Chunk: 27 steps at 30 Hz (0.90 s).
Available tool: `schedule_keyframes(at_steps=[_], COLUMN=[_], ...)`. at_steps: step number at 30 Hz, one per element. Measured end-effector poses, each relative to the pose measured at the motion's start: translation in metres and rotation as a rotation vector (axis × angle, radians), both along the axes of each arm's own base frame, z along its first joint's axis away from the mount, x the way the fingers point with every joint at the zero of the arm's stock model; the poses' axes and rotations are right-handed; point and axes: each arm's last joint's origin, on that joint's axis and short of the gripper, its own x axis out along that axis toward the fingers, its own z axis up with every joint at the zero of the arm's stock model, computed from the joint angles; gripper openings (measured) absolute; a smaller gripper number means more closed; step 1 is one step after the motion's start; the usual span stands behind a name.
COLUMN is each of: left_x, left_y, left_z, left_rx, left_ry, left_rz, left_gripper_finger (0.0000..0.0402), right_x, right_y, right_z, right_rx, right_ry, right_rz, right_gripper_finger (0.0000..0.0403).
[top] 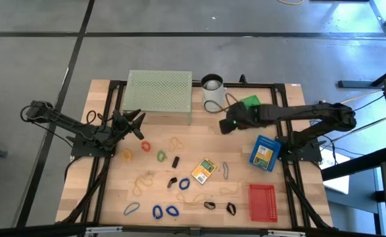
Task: Pick & Place Office Desk Supplies
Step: Put the blue rubber band into the green bin
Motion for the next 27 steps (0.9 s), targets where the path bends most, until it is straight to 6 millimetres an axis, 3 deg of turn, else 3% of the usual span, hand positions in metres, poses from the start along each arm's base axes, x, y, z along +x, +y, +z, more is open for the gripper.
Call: schedule_keyframes(at_steps=[8,14,19,27], left_x=[0.0,0.0,0.0,0.0], left_y=[0.0,0.0,0.0,0.0], left_z=[0.0,0.0,0.0,0.0], left_rx=[0.0,0.001,0.0,0.0], left_ry=[0.001,0.002,0.0,0.0], left_rz=[0.0,0.0,0.0,0.0], left_gripper_finger=[0.0139,0.0139,0.0139,0.0139], right_x=[0.015,0.008,0.004,0.003], right_y=[0.093,0.143,0.163,0.165], right_z=[0.002,-0.015,-0.03,-0.035], right_rx=[0.01,0.053,0.086,0.062], right_ry=[-0.215,-0.215,-0.176,-0.14], right_rz=[0.254,0.29,0.289,0.324], right_gripper_finger=[0.0131,0.0126,0.0126,0.0126])
